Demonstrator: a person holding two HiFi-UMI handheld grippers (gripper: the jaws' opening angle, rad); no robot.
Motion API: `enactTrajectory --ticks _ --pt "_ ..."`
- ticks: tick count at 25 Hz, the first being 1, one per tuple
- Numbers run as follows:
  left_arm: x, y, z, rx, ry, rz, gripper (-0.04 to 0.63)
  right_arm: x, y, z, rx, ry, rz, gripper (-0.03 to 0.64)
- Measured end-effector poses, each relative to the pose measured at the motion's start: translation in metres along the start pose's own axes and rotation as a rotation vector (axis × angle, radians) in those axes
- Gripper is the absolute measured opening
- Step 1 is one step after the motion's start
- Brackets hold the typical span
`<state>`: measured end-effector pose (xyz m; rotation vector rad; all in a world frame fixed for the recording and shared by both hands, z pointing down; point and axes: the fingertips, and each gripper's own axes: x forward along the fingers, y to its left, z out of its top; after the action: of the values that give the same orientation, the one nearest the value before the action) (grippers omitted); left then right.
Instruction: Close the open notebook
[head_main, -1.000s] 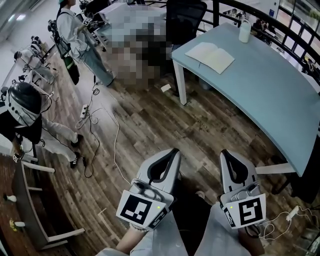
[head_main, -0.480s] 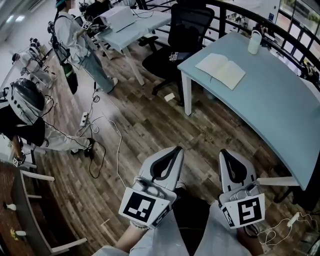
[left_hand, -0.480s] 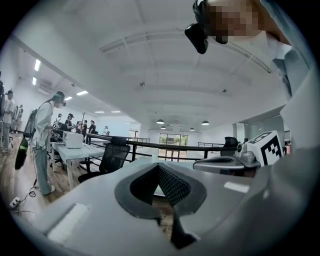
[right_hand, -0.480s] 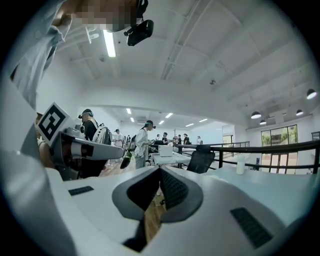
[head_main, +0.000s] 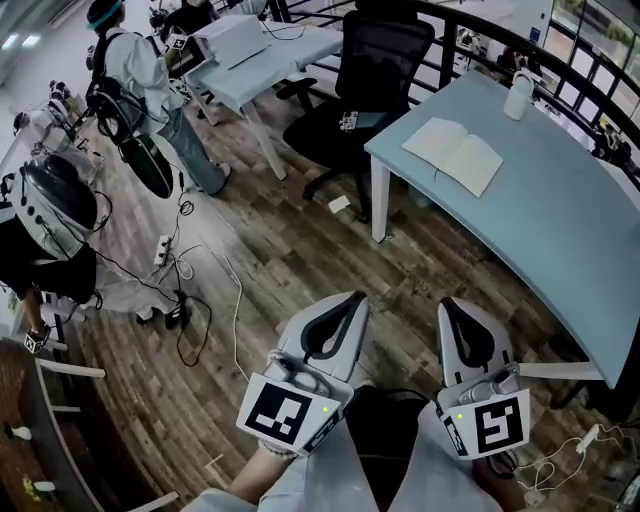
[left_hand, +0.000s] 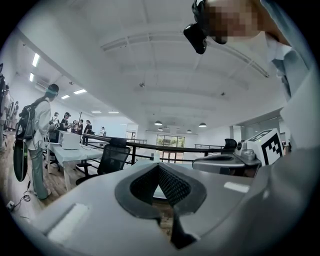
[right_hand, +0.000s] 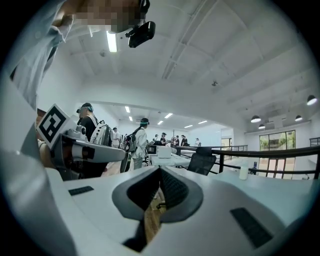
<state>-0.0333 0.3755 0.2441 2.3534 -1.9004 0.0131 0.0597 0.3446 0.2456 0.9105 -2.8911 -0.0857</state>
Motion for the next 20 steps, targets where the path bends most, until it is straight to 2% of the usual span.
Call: enactTrajectory --ticks 8,11,17,20 --pt "-0.001 0.022 -0.002 -0.047 0.038 -0.004 0.003 0.019 -0.001 -0.004 0.019 0.028 -0.051 0.002" --pt "0.000 0.032 -0.001 -0.032 0.014 0.003 0.003 0.021 -0.005 -0.006 0.030 0.032 -0.072 0.002" --pt "0.015 0.050 -0.005 -0.033 0.009 0.020 0.003 0.042 -0.006 -0.010 -0.082 0.058 -0.040 0.002" --pt "0.027 0.055 -0.006 -0.030 0.010 0.029 0.003 0.056 -0.014 -0.012 -0.054 0.053 -0.022 0.002"
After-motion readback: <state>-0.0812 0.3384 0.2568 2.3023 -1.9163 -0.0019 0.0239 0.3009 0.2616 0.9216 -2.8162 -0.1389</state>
